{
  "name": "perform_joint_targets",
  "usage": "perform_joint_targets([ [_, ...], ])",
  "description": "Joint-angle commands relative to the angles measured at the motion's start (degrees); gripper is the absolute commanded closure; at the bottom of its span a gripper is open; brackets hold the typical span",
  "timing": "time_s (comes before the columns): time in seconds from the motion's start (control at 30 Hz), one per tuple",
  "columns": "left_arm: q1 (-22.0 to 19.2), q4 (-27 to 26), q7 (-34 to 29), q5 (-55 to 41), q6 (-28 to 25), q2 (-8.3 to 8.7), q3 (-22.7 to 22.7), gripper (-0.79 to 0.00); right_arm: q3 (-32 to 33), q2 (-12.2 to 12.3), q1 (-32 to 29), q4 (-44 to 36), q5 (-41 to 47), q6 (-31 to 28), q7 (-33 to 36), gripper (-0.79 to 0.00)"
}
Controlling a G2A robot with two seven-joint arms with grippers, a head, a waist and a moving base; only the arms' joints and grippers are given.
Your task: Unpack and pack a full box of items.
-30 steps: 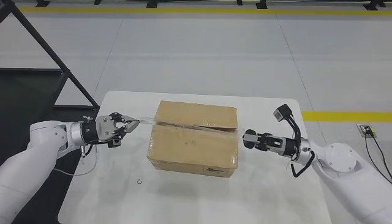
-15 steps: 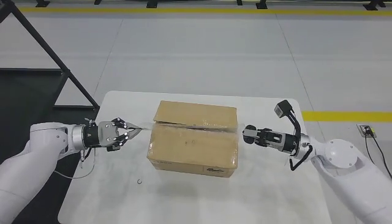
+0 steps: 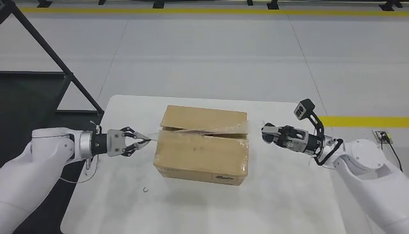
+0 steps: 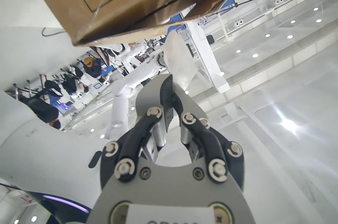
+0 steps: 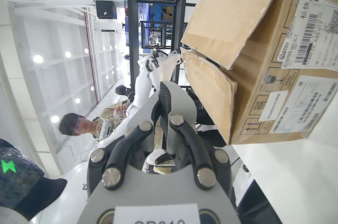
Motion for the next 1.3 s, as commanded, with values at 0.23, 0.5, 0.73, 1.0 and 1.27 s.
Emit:
perform_joint_targets([
  [0.23,-0.8,-2.7,1.2,12.8,-7.1,0.18,-0.6,0.0,2.3,-0.2,-1.0,0.6,1.3,1.6,2.0,0.0],
  [0.5,0.4,-5.0,5.0,16.0,-13.4,-0.08,-2.3,0.0,2.2,-1.1,-0.8,2.1,1.5,3.6,1.5,0.0],
  [0.73,0.3,-6.0,6.8,19.5,-12.1,-0.56,-2.3,0.0,2.6,-1.5,-2.0,1.9,-0.2,6.5,-1.2,0.0],
  [1.0,-1.3,-4.0,5.0,19.3,-9.3,-1.71,-2.1,0.0,3.5,-2.0,-3.7,2.4,0.5,7.7,-3.3,0.0],
  [1.27,-3.8,-1.0,3.1,20.0,-6.2,-3.24,-0.7,0.0,4.2,-2.5,-4.5,2.6,-0.2,8.9,-5.0,0.0],
])
